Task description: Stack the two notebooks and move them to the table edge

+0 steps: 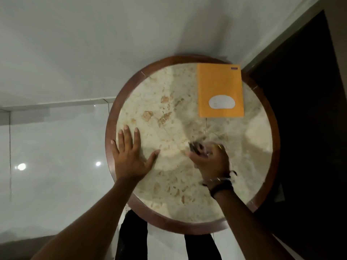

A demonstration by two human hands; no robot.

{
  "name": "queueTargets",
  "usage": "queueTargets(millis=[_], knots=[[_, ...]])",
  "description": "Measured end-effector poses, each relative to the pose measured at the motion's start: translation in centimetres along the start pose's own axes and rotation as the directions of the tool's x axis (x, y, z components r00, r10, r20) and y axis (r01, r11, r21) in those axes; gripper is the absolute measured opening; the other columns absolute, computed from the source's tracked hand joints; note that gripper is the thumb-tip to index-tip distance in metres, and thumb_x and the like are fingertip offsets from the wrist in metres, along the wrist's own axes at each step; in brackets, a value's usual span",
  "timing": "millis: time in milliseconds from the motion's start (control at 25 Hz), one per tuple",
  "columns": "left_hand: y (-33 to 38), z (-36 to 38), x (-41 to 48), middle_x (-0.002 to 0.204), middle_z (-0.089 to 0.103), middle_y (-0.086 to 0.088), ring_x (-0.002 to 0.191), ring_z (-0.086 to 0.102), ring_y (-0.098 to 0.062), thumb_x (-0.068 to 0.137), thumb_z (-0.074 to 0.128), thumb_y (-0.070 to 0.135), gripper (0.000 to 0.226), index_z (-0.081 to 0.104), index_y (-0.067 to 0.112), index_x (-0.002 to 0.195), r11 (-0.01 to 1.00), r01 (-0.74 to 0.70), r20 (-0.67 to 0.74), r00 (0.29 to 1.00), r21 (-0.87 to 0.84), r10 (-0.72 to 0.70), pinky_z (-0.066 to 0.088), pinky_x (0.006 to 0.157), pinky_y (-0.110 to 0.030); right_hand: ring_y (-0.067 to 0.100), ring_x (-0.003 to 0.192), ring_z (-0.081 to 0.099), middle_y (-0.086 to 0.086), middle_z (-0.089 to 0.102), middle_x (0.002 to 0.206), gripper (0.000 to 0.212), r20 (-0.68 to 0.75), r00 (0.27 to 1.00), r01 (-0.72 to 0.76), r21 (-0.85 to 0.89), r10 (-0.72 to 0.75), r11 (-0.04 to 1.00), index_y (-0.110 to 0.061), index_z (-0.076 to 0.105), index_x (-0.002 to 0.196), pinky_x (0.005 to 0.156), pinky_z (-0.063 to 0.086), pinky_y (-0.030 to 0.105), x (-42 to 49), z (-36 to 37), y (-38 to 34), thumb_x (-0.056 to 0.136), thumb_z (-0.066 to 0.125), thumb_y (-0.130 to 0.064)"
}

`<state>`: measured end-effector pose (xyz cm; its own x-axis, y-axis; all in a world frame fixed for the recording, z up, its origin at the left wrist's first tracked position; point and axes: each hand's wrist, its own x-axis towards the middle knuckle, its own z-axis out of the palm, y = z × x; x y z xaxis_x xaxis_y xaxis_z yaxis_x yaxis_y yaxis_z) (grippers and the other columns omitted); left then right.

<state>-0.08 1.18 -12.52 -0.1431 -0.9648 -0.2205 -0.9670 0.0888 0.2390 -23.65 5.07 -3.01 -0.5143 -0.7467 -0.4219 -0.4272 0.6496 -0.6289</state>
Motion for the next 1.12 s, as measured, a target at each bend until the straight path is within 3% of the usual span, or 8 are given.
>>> queueTargets(millis=[120, 280, 400, 680, 1120], knots=[[-0.3, 0.5, 0.0, 0.175, 0.006, -0.014, 0.161, 0.01, -0.038, 0.089, 0.03, 0.087, 0.105, 0.017, 0.018, 0.167, 1.0, 0.0, -0.022, 1.0, 0.01, 0.001, 0.003, 0.128, -0.057, 0.028, 0.075, 0.057, 0.01, 0.059, 0.081, 0.043, -0.135, 0.988, 0.078, 0.037, -0.073, 0.996, -0.018, 0.057, 0.069, 0.059, 0.048, 0.036, 7.5, 4.9, -8.7, 0.061, 0.074, -0.056], [-0.3, 0.8, 0.5, 0.176, -0.001, -0.011, 0.162, 0.005, -0.035, 0.089, 0.029, 0.088, 0.106, 0.015, 0.019, 0.167, 0.999, -0.005, -0.021, 1.0, 0.043, 0.006, -0.013, 0.128, -0.048, 0.032, 0.1, 0.06, 0.01, 0.062, 0.108, 0.06, -0.192, 0.98, -0.068, -0.092, 0.05, 0.993, -0.014, 0.063, 0.104, 0.079, 0.056, 0.042, 17.4, 9.4, -14.2, 0.065, 0.076, -0.057], [-0.2, 0.7, 0.4, 0.176, 0.001, -0.012, 0.161, 0.008, -0.036, 0.088, 0.029, 0.09, 0.107, 0.017, 0.018, 0.167, 0.999, -0.005, -0.011, 1.0, 0.036, 0.005, -0.012, 0.128, -0.049, 0.034, 0.112, 0.055, 0.011, 0.057, 0.12, 0.066, -0.239, 0.965, -0.133, -0.105, 0.105, 0.985, -0.012, 0.06, 0.111, 0.085, 0.052, 0.045, 20.1, 10.8, -14.1, 0.064, 0.077, -0.057], [-0.2, 0.9, 0.3, 0.176, 0.002, -0.014, 0.162, 0.007, -0.037, 0.086, 0.03, 0.092, 0.112, 0.016, 0.016, 0.167, 0.998, 0.0, 0.001, 1.0, 0.067, 0.0, 0.002, 0.128, -0.055, 0.036, 0.122, 0.046, 0.014, 0.052, 0.128, 0.077, -0.294, 0.955, -0.081, -0.187, 0.023, 0.979, -0.009, 0.054, 0.12, 0.091, 0.046, 0.049, 21.0, 11.7, -13.2, 0.067, 0.071, -0.061], [-0.1, 0.8, 0.4, 0.176, 0.004, -0.013, 0.161, 0.01, -0.037, 0.085, 0.032, 0.091, 0.112, 0.02, 0.016, 0.167, 0.998, -0.006, -0.012, 1.0, 0.068, 0.007, -0.005, 0.129, -0.051, 0.036, 0.122, 0.048, 0.014, 0.052, 0.129, 0.086, -0.317, 0.948, -0.05, -0.187, -0.012, 0.981, -0.009, 0.051, 0.124, 0.093, 0.046, 0.048, 20.7, 11.8, -12.8, 0.066, 0.065, -0.072]])
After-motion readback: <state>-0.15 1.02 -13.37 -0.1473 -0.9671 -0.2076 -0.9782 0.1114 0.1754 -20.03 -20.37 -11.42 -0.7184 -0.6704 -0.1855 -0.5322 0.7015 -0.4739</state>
